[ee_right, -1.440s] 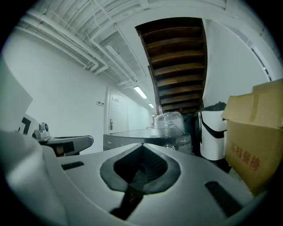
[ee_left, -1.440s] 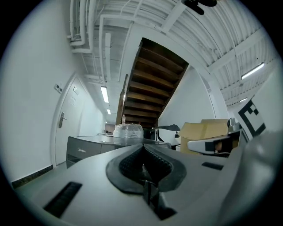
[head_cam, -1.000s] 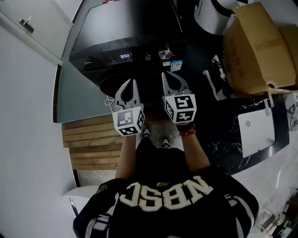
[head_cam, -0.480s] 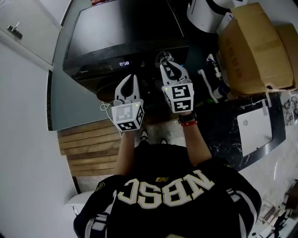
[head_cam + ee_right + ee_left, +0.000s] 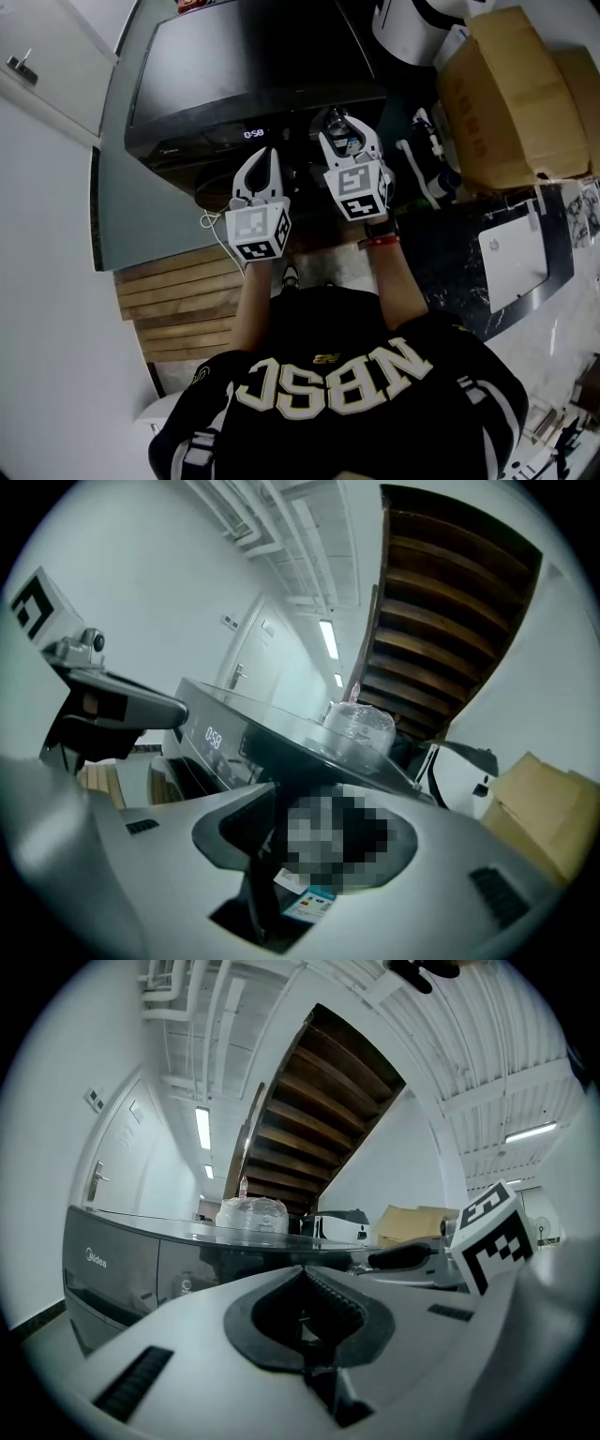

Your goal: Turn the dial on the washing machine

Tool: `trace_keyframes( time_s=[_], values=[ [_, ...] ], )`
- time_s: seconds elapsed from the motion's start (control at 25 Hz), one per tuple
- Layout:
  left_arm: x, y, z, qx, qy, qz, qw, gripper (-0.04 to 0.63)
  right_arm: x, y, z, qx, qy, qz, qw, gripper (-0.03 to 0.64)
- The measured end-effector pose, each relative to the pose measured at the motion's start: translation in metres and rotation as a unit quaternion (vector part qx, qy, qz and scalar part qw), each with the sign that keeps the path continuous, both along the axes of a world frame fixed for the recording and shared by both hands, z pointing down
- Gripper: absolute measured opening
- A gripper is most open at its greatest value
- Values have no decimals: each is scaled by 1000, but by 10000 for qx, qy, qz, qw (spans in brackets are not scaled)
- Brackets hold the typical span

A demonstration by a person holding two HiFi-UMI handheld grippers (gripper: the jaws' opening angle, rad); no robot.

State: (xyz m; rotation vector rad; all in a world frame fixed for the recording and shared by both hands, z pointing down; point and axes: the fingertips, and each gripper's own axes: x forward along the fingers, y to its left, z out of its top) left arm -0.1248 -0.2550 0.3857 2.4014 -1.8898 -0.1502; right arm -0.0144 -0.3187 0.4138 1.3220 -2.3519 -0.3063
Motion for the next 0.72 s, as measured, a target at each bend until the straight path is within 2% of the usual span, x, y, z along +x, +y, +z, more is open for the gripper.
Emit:
trace_keyframes(
  time_s=[0.2,0.48,0.72],
  values=[
    [1,-2,0,16,36,60,10000,14,-1,-5,6,301,786,94,9964,202],
    [-6,-2,2,3,105,37,9999,14,-3,-12,14,461,1207,208,9914,202],
    [-15,-3,3,23,116,-33,9999,14,-4,-19,17,716,1813,308,9803,201]
  ],
)
